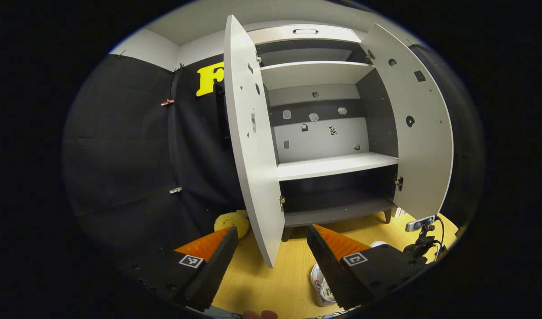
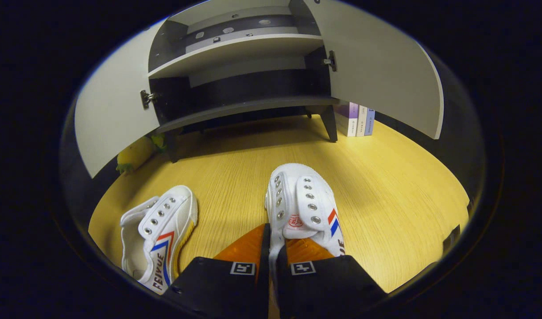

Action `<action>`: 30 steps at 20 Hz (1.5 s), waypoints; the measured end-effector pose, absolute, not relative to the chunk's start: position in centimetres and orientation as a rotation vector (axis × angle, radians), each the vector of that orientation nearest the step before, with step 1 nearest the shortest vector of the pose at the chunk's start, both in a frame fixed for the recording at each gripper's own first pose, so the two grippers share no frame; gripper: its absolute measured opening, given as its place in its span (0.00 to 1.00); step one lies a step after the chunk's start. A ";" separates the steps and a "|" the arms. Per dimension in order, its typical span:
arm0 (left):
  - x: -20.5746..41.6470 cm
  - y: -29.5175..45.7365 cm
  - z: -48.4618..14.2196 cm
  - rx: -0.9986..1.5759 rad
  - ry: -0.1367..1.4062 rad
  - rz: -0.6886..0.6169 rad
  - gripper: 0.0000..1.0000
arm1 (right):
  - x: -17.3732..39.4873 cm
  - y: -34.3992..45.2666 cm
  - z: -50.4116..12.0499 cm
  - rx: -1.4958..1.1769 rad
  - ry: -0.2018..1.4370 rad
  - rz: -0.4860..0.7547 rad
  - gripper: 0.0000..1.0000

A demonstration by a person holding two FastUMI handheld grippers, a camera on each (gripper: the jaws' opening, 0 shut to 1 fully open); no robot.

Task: Grab one shoe with the right hand and put it into the shoe cabinet, grab the other shoe with the left hand and put it into the shoe cabinet; then close the right door with the right hand and the left door with the left hand.

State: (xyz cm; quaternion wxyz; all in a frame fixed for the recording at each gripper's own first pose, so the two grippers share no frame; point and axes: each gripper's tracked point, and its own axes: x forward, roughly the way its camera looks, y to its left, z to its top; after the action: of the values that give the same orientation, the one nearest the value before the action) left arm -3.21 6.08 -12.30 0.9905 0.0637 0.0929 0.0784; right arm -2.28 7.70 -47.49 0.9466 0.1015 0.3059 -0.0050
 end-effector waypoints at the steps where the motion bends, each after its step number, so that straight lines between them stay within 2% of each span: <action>1: -3.2 6.0 -12.4 0.127 0.189 0.154 0.98 | -2.1 7.7 -47.6 0.208 0.610 -0.007 0.14; 2: -3.2 5.9 -12.5 0.129 0.191 0.152 0.98 | -2.5 7.5 -48.1 0.210 0.628 -0.003 0.14; 3: -3.1 5.9 -12.6 0.132 0.192 0.151 0.98 | -2.4 7.5 -48.2 0.222 0.633 0.016 0.08; 5: -3.2 5.9 -12.7 0.135 0.194 0.148 0.97 | -2.5 7.3 -47.7 0.238 0.650 0.059 0.05; 8: -3.3 6.1 -12.4 0.131 0.189 0.150 0.97 | -2.3 6.9 -44.7 0.225 0.626 0.104 0.05; 13: -3.3 5.8 -11.8 0.096 0.185 0.146 0.98 | -3.6 6.7 -37.6 0.251 0.584 0.154 0.05; 18: -3.2 5.1 -10.8 0.046 0.172 0.124 0.98 | -3.2 6.6 -27.2 0.242 0.519 0.183 0.05; 24: -2.3 4.3 -9.5 -0.003 0.144 0.082 0.98 | 0.4 7.8 -15.2 0.197 0.398 0.190 0.05; 30: -1.5 3.9 -8.5 0.007 0.117 0.056 0.98 | 9.3 8.6 -8.6 0.147 0.319 0.165 0.05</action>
State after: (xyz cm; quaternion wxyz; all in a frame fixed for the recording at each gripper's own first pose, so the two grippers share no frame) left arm -1.47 3.93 -8.52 0.9979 0.0037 0.0585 0.0281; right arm 9.31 8.60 -8.56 0.9812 0.0728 0.1587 0.0821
